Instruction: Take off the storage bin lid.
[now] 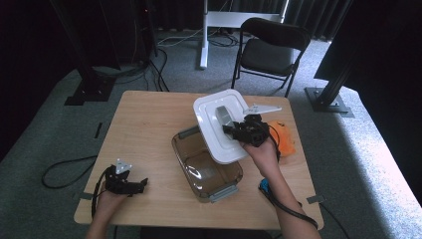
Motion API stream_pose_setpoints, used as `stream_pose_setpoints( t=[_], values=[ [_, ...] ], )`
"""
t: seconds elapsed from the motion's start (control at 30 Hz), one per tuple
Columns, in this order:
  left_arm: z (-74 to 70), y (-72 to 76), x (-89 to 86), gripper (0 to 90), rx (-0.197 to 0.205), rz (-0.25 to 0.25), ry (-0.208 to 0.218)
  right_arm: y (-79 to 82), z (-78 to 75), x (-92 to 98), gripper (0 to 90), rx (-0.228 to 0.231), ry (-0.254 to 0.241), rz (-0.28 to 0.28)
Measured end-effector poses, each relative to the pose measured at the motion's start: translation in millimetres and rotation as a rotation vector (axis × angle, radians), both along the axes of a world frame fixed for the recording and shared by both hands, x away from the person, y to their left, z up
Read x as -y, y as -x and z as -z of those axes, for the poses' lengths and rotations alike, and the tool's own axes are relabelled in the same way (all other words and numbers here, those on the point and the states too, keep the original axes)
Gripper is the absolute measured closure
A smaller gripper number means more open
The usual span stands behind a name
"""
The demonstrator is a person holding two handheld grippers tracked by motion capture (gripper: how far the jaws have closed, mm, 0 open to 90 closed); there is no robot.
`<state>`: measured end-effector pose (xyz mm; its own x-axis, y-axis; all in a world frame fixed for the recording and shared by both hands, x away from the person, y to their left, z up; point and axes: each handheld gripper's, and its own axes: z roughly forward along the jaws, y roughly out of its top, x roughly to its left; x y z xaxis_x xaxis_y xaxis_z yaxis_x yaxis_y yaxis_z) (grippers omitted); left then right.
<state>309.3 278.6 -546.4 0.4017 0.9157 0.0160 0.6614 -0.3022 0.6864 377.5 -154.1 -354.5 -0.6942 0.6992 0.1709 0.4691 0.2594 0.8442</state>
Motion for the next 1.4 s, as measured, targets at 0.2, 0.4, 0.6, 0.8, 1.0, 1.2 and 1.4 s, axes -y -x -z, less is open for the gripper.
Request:
stream_pose_setpoints(
  t=[0.2,0.4,0.6,0.8,1.0,1.2,1.4],
  values=[
    [-0.1,0.0,-0.1,1.1,-0.001,0.001,-0.002,-19.6,2.0,13.5,68.8,-0.005,-0.015,0.06],
    [0.0,0.1,0.1,1.1,-0.001,0.0,0.001,-41.0,2.7,23.2,68.9,-0.007,-0.014,0.101],
    [0.0,0.1,0.1,1.1,-0.002,0.0,0.001,-61.5,9.9,27.7,68.9,-0.006,-0.007,0.134],
    [0.0,0.2,0.1,1.2,-0.003,0.0,0.001,-81.9,21.9,31.3,68.9,-0.026,-0.012,0.171],
    [-0.1,0.2,-0.3,1.2,-0.003,0.003,0.001,-102.0,39.4,31.3,68.9,-0.059,0.013,0.203],
    [-0.1,0.2,-0.3,1.1,-0.003,0.004,0.002,-119.3,55.4,28.6,68.9,-0.091,0.031,0.23],
    [0.0,0.2,-0.4,1.1,-0.002,0.006,0.002,-131.6,71.0,24.3,68.9,-0.119,0.035,0.24]
  ],
)
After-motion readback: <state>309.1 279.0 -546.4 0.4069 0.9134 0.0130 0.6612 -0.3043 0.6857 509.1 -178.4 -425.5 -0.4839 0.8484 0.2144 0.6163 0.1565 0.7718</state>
